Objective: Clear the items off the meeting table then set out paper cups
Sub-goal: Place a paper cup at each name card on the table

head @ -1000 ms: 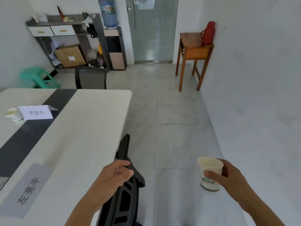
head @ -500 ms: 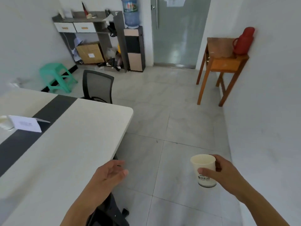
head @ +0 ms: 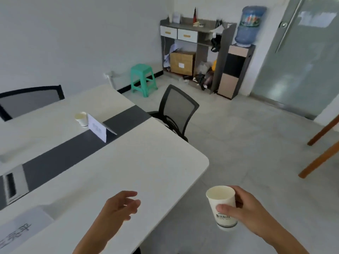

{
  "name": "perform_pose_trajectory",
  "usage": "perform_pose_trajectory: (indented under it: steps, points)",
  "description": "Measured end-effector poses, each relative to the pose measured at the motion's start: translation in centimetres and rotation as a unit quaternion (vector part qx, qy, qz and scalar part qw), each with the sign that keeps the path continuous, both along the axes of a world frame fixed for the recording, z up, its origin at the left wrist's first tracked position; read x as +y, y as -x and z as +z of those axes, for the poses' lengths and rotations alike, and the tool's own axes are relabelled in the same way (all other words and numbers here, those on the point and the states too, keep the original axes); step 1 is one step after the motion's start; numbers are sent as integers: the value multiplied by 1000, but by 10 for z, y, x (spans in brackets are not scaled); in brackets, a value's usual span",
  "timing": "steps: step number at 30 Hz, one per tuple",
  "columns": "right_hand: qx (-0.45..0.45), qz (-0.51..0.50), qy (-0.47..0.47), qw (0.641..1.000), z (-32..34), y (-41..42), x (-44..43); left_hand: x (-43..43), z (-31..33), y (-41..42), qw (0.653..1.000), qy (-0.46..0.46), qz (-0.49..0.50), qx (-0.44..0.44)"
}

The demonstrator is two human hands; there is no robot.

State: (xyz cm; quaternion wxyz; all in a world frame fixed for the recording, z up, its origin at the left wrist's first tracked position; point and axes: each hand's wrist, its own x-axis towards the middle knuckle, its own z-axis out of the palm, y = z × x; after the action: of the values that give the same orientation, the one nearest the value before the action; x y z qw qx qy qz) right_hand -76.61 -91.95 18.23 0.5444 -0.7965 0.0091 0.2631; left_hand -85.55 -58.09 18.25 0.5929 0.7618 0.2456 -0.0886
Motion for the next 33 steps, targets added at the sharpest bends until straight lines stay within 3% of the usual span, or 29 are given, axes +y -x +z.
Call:
perform_pose_trajectory:
  steps: [6,10,20,25,29,33]
  points:
    - [-2,99,5,995,4,-92,61,35,9,-54,999,-22,43,-24]
    - [18,202,12,979,-4,-145,112,58,1,-50,989,-22,145,-6]
    - [56,448,15,892,-28,-261,262,43,-20,-25,906,4,421,47]
    - [44,532,13,846,-58,-268,351,1,-33,0,862,42,495,103]
    - [14,548,-2,836,-78,-252,417,-29,-56,22,830,90,523,171]
    - [-32,539,-21,842,-101,-228,477,-34,-95,44,824,119,510,215]
